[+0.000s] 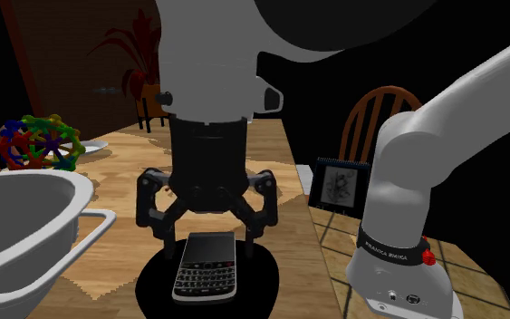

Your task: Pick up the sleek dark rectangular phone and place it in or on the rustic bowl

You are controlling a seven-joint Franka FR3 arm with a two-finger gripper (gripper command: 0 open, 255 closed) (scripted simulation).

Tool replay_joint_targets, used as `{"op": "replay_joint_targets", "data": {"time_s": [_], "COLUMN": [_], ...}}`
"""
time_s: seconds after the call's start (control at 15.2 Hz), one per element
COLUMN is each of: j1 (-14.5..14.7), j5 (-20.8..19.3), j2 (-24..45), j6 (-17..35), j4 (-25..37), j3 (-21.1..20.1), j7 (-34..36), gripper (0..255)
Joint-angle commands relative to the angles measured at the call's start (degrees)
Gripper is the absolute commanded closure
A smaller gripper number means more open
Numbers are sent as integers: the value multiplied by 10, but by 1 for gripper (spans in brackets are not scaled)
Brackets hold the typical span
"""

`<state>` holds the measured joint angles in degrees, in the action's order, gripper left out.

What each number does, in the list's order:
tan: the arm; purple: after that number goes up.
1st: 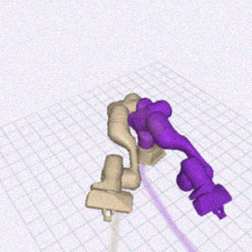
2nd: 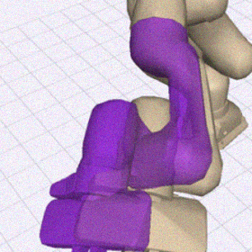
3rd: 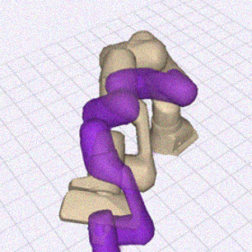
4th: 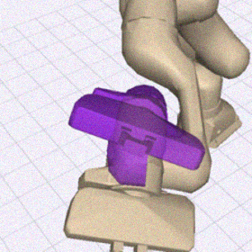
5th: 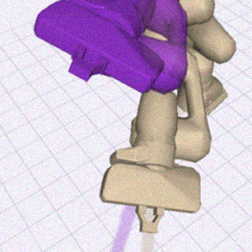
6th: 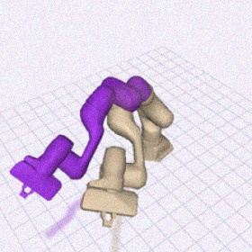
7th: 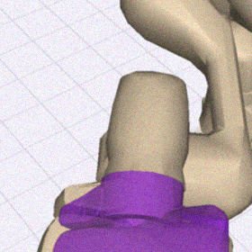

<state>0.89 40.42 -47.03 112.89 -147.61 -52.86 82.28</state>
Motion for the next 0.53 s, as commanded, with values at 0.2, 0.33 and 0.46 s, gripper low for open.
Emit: {"op": "replay_joint_targets", "data": {"time_s": [0.2, 0.33, 0.46], "j1": [3, 4, 4], "j5": [-19, -35, -35], "j2": [-14, -23, -23], "j6": [-40, -75, -75], "j4": [23, 46, 46], "j3": [29, 52, 52], "j7": [4, 8, 8], "gripper": [0, 0, 0]}}
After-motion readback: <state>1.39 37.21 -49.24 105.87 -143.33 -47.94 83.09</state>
